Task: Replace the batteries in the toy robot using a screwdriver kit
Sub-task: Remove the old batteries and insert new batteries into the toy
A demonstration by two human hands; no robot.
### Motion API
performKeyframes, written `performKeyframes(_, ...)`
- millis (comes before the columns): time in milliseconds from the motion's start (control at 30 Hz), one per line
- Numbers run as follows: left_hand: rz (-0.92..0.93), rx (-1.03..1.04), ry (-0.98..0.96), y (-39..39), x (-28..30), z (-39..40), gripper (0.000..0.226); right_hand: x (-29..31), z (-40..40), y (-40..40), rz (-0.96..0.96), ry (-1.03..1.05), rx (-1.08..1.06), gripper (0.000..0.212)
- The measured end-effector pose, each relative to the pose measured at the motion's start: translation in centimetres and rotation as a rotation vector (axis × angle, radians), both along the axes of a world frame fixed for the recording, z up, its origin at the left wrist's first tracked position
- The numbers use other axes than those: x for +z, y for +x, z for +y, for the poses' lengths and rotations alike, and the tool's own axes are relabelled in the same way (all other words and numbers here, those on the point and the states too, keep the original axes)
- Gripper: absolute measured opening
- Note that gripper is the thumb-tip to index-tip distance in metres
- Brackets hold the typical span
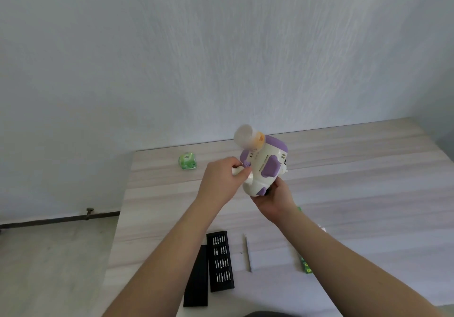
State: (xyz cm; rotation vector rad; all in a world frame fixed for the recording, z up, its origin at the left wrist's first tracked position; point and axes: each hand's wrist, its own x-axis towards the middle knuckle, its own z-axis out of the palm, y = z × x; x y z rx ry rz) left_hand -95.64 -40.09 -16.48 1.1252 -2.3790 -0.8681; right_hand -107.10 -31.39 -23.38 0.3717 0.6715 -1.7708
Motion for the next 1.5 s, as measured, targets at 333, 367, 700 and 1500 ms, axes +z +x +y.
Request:
performKeyframes(333,-0.039,-0.046,-0.113,-2.2,2.4,-0.5,0.029,-0.6,0.6,-0.7,-0.064,0.128,-0.166,0.022)
performKeyframes(367,-0.056,-0.047,-0.103,-2.4,2.5,-0.5,0.029,-0.5,0.6,-0.7,-0.067,0.15,-0.176,0.02)
performKeyframes(700,0.026,0.074,0.243,-1.8,1.7,-0.1,0.024,-0.4,0.6,-1.4,-0.052,0.347,-0.072,0.026)
performKeyframes(1500,0.465,0.301,1.141,1.9,-5.1,0.5,0.022,2.4,3.3,-2.3,0.884,0.298,0.657,0.037)
